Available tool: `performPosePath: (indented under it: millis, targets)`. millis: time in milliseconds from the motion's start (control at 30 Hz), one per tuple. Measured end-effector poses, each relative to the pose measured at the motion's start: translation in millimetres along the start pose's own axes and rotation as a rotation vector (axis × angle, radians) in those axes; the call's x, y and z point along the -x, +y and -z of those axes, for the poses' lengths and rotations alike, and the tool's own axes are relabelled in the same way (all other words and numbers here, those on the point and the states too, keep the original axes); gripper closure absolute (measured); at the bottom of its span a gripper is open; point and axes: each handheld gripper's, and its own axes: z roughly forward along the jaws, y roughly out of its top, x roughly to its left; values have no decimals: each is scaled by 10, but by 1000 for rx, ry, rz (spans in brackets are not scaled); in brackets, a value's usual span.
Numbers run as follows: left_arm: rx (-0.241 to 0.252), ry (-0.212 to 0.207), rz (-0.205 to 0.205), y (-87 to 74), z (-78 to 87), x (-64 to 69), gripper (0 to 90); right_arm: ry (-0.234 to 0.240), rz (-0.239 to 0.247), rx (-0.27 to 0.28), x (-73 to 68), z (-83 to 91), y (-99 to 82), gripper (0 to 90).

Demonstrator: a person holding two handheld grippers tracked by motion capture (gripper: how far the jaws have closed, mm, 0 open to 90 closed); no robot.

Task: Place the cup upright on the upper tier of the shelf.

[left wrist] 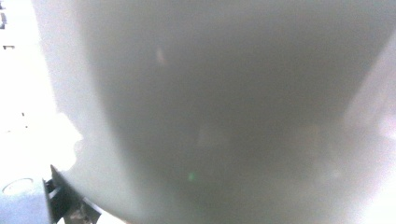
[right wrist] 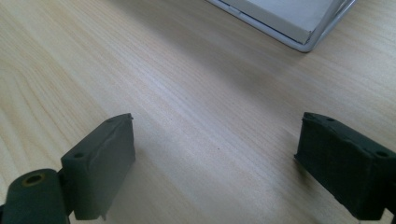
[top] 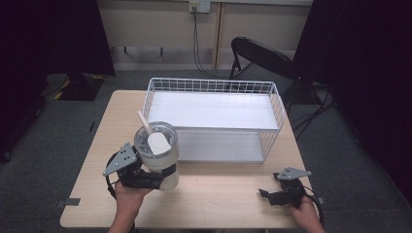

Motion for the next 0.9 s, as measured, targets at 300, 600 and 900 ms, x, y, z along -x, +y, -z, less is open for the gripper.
performPosePath:
  millis: [300,600,900]
  targets:
    - [-6,24,15,224,-3,-73,71,0,0,0,0,0,0,106]
    - [-13,20,8,462,-62,-84,72,0,0,0,0,0,0,106]
    - [-33,16,7,704,-140,-73,72,0,0,0,0,0,0,106]
